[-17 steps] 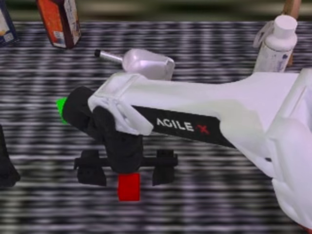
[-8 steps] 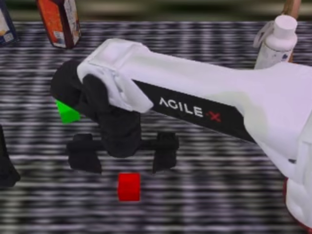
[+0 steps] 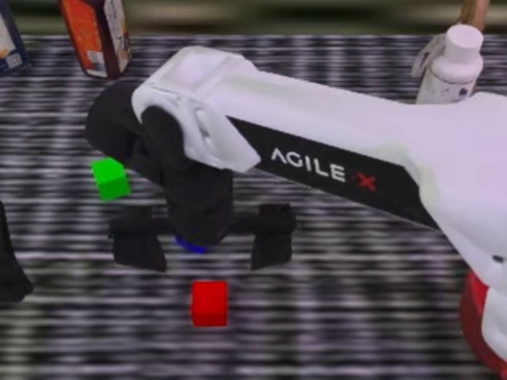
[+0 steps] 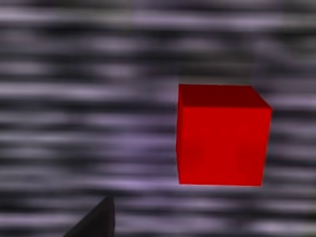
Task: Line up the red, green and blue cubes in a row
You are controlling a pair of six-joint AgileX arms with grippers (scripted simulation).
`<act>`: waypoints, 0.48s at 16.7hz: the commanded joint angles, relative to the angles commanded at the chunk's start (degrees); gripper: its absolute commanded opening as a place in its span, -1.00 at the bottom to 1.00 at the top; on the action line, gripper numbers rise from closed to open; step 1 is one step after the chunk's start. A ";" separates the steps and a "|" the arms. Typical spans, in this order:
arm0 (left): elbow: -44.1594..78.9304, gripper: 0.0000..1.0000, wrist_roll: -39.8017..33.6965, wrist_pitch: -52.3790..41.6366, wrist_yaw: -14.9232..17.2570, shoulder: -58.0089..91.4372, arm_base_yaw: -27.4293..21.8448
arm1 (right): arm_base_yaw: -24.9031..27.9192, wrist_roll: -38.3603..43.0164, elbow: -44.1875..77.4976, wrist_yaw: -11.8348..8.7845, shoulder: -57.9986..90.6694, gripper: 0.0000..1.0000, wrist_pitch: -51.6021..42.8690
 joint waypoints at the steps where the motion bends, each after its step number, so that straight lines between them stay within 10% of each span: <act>1: 1.50 1.00 0.85 -0.99 0.04 1.50 -0.19 | -0.71 -0.99 -1.47 0.54 -1.75 1.00 0.92; 8: 25.68 1.00 13.47 -16.11 0.05 27.53 -2.33 | -12.09 -13.98 -24.51 5.90 -30.76 1.00 14.82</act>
